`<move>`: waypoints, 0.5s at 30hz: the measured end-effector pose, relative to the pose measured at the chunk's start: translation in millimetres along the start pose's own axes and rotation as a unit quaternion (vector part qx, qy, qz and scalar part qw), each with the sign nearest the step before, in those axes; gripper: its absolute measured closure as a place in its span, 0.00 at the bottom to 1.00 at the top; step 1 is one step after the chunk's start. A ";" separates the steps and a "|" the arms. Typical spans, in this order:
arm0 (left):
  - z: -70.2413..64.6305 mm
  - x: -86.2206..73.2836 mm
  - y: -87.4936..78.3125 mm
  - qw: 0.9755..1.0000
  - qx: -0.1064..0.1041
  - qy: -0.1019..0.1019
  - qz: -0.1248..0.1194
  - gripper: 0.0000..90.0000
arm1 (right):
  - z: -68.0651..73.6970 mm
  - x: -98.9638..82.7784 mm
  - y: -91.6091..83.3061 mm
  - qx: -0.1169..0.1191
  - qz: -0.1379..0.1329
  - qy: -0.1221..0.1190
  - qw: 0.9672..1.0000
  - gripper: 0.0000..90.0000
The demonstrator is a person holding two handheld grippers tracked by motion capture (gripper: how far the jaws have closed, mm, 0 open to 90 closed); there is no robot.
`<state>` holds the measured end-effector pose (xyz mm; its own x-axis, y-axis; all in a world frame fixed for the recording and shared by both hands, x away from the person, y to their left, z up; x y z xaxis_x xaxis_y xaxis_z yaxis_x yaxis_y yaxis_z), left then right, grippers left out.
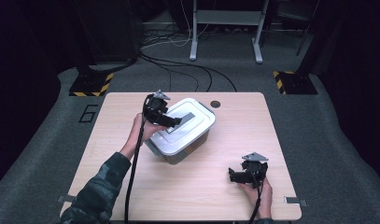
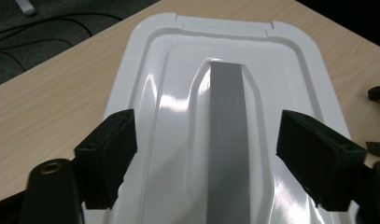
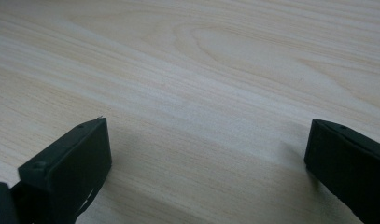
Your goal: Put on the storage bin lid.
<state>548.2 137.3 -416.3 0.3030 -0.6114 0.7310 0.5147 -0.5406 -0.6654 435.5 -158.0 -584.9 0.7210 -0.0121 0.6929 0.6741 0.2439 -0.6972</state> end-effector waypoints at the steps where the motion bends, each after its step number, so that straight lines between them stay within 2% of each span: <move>1: 0.8 -0.3 -3.3 1.000 0.002 -0.003 -0.004 0.18 | 0.0 0.0 0.0 0.000 0.000 0.000 1.000 0.00; 6: 8.9 -7.3 -27.7 0.999 0.025 -0.009 -0.029 0.16 | 0.0 0.0 0.0 0.000 0.000 0.000 1.000 0.00; 10: 15.2 -17.7 -42.4 0.999 0.036 -0.018 -0.033 0.10 | 0.2 0.0 0.0 -0.001 0.000 0.001 1.000 0.00; 15: 23.2 -37.6 -62.4 0.998 0.051 -0.025 -0.038 0.07 | 0.2 0.0 0.0 -0.001 0.000 0.001 1.000 0.00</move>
<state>523.3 207.5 -398.7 0.2985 -0.5397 0.7871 0.6157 -0.5212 -0.5909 435.5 -157.8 -584.8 0.7211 -0.0146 0.6926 0.6746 0.2425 -0.6972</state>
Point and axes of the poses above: each handheld gripper's, and its own axes: y roughly forward along the jaws, x roughly out of its top, z roughly to its left, the point moved 8 cm from there along y, roughly forward along the jaws, and after that the axes turned 15 degrees about y, right-handed, at the moved point
